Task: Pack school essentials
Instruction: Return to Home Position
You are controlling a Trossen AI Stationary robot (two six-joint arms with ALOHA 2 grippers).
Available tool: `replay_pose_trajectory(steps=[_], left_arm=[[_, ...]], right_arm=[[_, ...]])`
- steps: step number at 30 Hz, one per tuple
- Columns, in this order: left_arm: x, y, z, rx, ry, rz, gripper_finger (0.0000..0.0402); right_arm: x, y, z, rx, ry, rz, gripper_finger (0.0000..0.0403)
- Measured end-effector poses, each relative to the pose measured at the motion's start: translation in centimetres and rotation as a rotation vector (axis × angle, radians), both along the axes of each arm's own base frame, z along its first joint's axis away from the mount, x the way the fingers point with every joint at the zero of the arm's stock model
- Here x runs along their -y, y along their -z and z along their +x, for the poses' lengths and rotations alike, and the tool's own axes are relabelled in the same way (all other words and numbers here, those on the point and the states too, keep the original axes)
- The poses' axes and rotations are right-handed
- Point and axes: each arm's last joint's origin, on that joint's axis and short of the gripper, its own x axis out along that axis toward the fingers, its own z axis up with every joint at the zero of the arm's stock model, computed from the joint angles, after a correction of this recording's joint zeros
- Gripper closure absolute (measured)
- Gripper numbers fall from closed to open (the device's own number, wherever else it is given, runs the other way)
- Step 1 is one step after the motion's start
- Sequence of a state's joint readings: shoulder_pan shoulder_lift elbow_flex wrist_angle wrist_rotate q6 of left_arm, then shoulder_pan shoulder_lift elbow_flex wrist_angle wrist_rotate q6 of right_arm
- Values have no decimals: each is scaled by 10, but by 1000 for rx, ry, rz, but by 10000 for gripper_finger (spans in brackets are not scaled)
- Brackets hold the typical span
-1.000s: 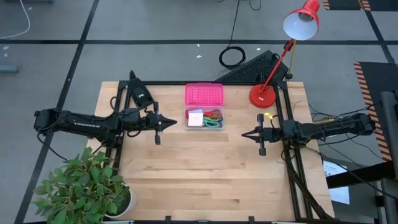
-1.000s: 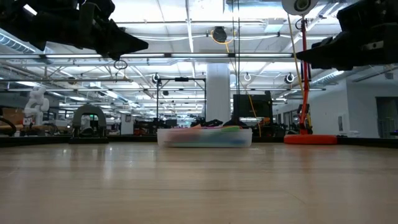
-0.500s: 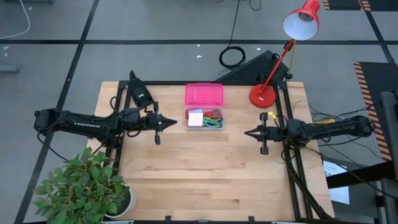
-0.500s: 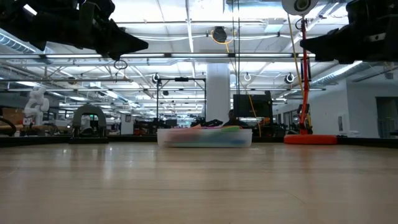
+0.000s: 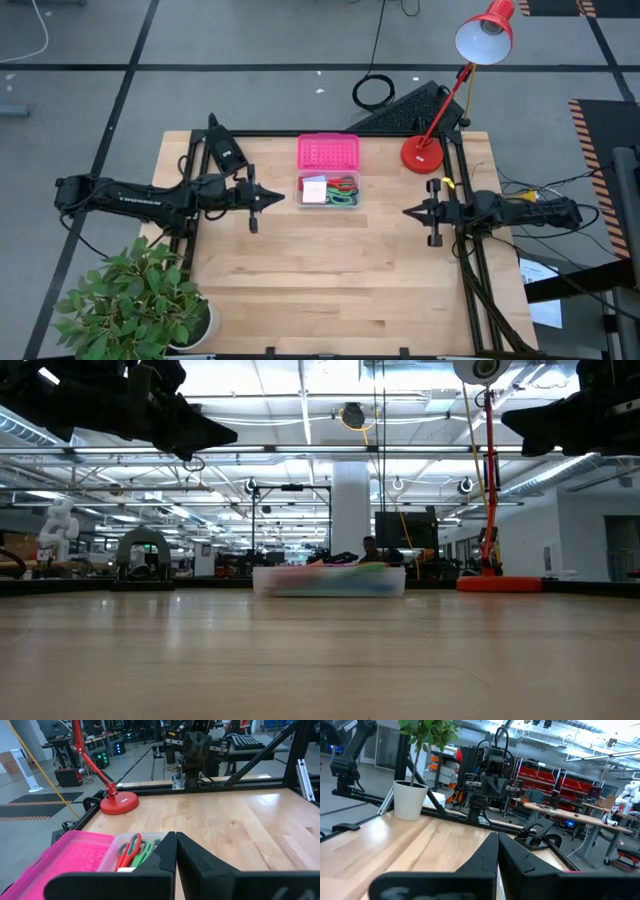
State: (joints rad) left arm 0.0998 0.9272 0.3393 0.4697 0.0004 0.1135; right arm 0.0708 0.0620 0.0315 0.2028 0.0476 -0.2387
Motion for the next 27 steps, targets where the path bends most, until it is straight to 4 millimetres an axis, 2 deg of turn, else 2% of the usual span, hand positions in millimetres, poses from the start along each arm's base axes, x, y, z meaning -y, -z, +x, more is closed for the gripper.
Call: replay_pose_trajectory(steps=[4, 13, 21, 27], left_arm=[[0, 1, 0, -8, 1, -1, 398], [1, 2, 0, -22, 10, -21, 389], [2, 4, -1, -26, 56, -32, 392], [2, 30, -15, -3, 40, -64, 398]], right_arm=[[0, 1, -4, 4, -23, 0, 403], [0, 11, -3, -102, -24, 16, 403], [0, 12, -3, -111, -24, 13, 403], [0, 11, -3, -107, -23, 9, 403]])
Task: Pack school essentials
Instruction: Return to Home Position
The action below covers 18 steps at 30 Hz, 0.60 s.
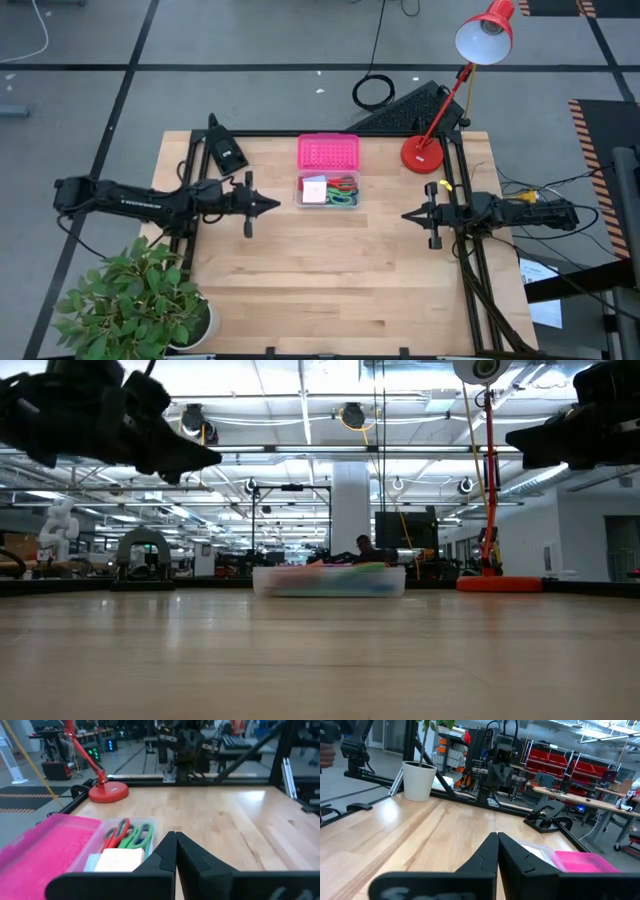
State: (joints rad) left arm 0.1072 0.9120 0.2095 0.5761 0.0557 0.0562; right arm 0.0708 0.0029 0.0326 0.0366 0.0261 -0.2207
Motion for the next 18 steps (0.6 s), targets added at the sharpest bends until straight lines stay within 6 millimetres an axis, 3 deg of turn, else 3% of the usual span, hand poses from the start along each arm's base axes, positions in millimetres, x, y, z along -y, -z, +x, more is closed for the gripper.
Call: replay_pose_trajectory(steps=[11, 18], left_arm=[[3, 23, -34, 106, -6, -62, 399], [5, 25, -41, 105, 5, -70, 400]], right_arm=[[0, 0, 0, 1, 2, 0, 403], [0, 0, 0, 2, 2, 0, 403]])
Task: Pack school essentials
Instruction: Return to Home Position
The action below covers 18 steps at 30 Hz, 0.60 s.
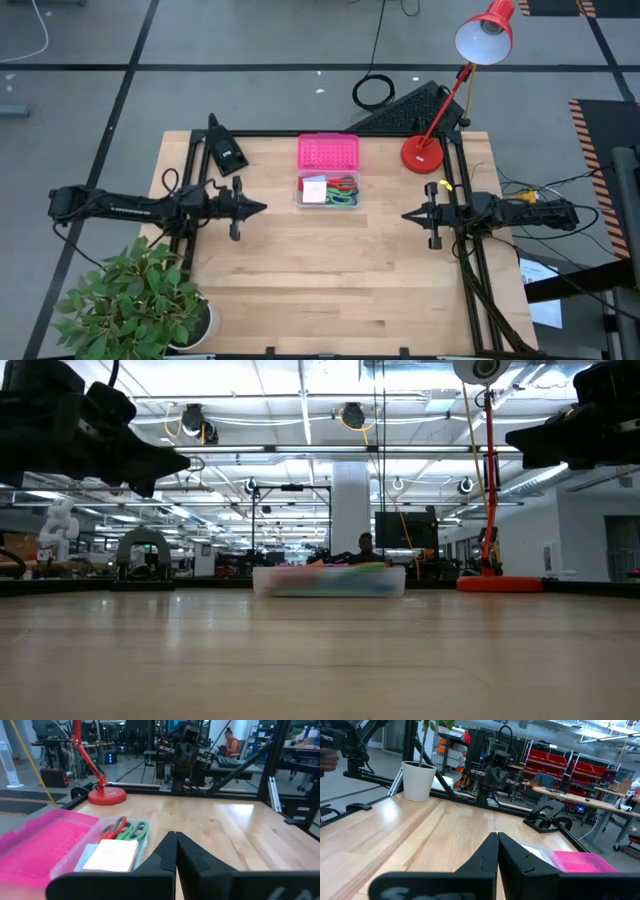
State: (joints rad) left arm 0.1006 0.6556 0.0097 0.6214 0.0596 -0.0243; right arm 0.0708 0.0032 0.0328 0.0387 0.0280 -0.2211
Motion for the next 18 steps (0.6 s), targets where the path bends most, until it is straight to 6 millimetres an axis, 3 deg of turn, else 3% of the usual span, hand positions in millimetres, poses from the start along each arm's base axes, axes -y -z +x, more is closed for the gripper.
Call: replay_pose_trajectory(steps=[10, 18], left_arm=[[6, -8, -7, 59, 9, -2, 400], [12, -4, -14, 5, 57, -37, 400]], right_arm=[[0, 0, 0, 0, 0, 0, 403], [0, 0, 0, 1, 0, 0, 403]])
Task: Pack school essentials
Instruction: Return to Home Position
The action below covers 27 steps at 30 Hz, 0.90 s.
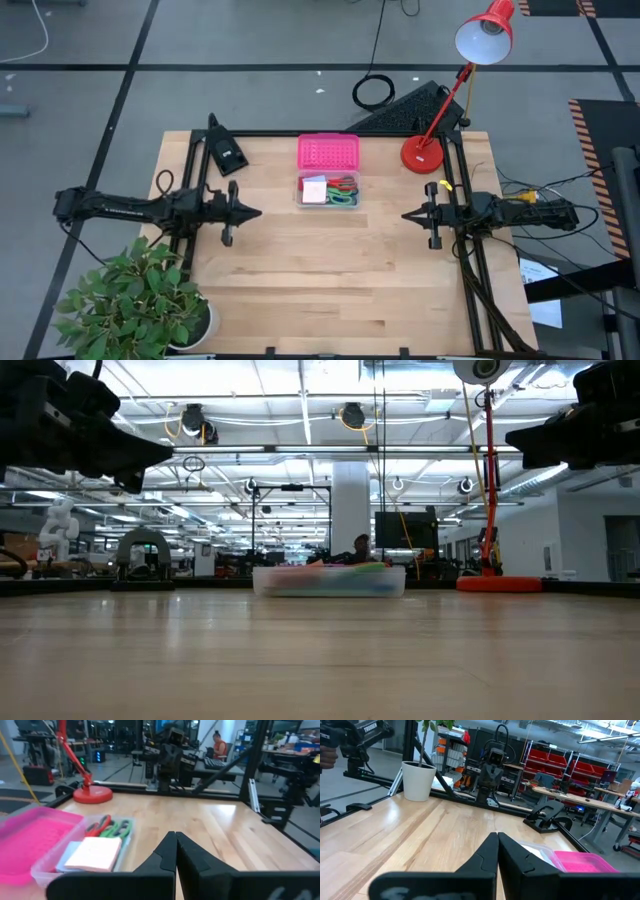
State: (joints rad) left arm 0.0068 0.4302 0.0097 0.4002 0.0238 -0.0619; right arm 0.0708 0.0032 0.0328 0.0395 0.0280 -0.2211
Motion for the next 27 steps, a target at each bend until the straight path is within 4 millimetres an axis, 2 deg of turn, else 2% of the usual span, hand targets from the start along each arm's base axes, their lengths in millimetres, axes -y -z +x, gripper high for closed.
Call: replay_pose_trajectory(steps=[13, 27], left_arm=[[8, -6, -12, 59, 17, 75, 401], [7, -4, -28, 59, 15, 81, 400]], right_arm=[[0, 0, 0, 0, 0, 0, 403], [0, 0, 0, 1, 0, 0, 403]])
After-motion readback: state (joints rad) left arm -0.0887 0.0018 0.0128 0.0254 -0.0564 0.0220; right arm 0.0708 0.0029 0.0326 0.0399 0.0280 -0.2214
